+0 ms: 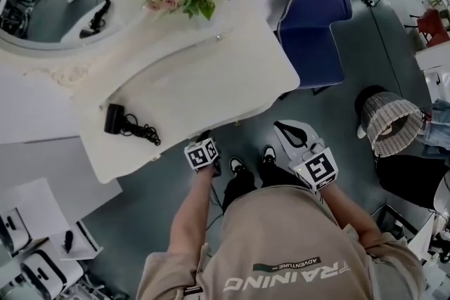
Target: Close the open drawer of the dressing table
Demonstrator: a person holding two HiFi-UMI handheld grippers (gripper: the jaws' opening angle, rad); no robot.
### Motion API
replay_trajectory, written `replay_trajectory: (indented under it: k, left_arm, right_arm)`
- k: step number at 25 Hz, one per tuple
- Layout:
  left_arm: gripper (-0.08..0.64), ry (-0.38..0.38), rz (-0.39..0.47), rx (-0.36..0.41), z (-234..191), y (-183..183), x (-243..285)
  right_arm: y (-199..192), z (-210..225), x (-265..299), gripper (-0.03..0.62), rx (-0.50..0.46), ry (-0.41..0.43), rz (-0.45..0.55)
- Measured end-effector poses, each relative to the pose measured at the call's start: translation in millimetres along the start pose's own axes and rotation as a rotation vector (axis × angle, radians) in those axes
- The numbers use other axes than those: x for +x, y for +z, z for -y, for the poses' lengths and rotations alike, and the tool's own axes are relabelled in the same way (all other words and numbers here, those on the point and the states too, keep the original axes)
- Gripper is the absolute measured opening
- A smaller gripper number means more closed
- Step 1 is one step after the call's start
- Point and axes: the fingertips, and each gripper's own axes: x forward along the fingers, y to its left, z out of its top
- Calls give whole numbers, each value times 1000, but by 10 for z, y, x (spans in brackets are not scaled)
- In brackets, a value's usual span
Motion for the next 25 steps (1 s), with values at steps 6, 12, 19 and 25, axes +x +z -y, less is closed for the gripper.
replay_trajectory:
  k: [6, 12, 19, 25]
  left_arm:
    - [18, 10, 26, -27, -70, 113, 45]
    - [17, 10, 41, -76, -106, 180, 73]
    - [18, 20, 35, -44, -34, -53, -189]
    - [17, 32, 160, -36, 121, 42, -796]
  right_arm:
    - [-1, -68, 34, 2, -28, 26, -9]
    - [5, -67, -18, 2, -31, 20, -7]
    - [-6, -64, -49, 3, -32, 31, -5]
    - [23, -67, 74, 2, -24, 67, 6]
